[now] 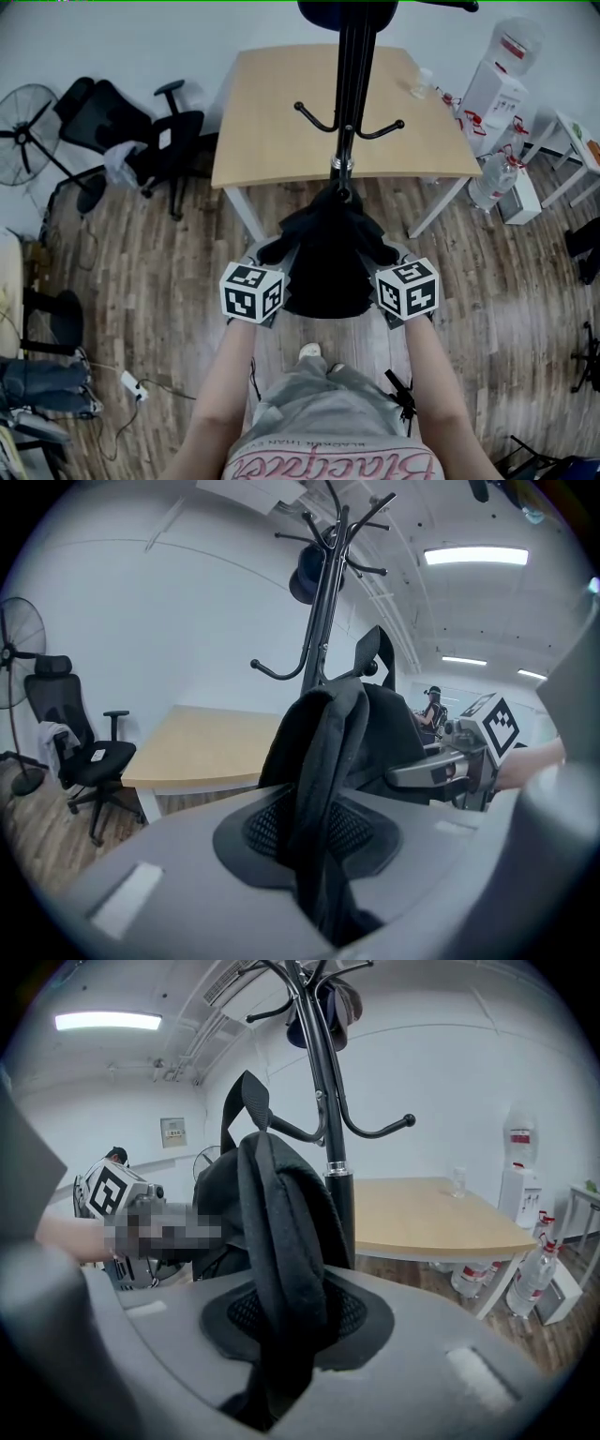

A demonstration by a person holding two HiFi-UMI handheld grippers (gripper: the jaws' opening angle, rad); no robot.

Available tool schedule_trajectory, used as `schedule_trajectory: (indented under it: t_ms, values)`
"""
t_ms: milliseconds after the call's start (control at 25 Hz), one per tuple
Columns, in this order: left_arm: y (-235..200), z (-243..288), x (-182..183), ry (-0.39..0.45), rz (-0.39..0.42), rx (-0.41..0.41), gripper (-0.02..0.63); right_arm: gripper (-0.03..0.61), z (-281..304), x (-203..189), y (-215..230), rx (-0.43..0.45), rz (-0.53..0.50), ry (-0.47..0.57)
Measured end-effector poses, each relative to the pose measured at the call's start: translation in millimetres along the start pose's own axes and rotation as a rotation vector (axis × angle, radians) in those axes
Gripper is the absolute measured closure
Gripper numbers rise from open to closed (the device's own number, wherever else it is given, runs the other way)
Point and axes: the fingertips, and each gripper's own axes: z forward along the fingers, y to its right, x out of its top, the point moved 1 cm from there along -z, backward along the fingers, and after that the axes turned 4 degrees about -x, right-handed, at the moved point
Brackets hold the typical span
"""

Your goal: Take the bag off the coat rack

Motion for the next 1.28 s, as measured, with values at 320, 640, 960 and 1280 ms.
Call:
schedule_trajectory:
  t_ms: [320,640,960,1280]
  values:
    - [10.5,-27.2,10.8,0.041,0.007,0.073,0.534,0.499,-13.4,12.6,-15.6,0.047,-0.056,0.018]
    - [16.4,-63.1,21.2,0.100,0.014,0.183,0.535,0.499,-22.8,28.1,-39.7,0.105,-0.112,0.056]
    - [16.8,-107.6,43.1,0.181,0.038,0.291,0.537,0.502,-31.8,57.0,-72.6,0.172,-0.179,0.133]
    - [7.4,-151.0,78.4,0.304,0.116,0.357,0.537,0.505,-40.6,98.4,-107.4,0.195,-0.236,0.263]
